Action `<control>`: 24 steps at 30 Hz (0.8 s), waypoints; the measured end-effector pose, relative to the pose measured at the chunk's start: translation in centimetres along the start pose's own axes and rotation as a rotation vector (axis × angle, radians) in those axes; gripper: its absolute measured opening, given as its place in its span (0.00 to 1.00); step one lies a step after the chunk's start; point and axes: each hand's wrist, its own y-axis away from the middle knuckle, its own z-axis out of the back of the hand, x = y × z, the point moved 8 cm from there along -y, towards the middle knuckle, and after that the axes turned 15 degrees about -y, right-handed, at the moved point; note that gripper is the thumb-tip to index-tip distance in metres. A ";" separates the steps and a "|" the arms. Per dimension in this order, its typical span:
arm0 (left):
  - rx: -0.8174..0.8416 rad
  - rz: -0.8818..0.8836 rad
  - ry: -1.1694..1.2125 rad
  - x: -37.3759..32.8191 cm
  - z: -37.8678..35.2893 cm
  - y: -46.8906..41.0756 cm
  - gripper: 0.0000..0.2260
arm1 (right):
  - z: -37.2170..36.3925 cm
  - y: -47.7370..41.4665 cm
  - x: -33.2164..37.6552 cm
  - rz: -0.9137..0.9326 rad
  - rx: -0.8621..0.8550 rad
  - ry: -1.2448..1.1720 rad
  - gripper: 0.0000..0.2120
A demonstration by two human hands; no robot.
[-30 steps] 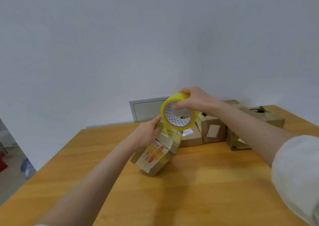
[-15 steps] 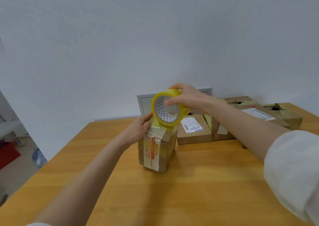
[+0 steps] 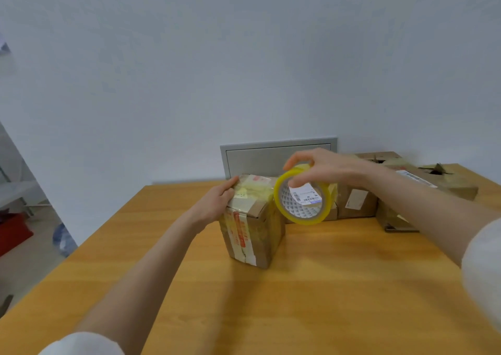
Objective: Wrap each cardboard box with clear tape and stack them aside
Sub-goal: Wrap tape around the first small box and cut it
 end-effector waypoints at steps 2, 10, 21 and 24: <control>0.005 -0.003 0.009 -0.2 -0.1 0.0 0.20 | -0.4 0.4 -0.8 0.012 -0.023 -0.003 0.17; 0.025 0.007 -0.105 -0.8 0.2 0.0 0.20 | -2.1 -0.1 -2.5 0.040 -0.095 0.044 0.17; 0.047 -0.235 -1.012 -5.9 -4.6 -0.7 0.30 | -2.5 0.2 -2.7 0.068 -0.173 0.079 0.19; 0.130 -0.225 -0.869 -6.6 -3.9 -0.4 0.30 | -2.6 0.6 -2.5 0.079 -0.203 0.086 0.18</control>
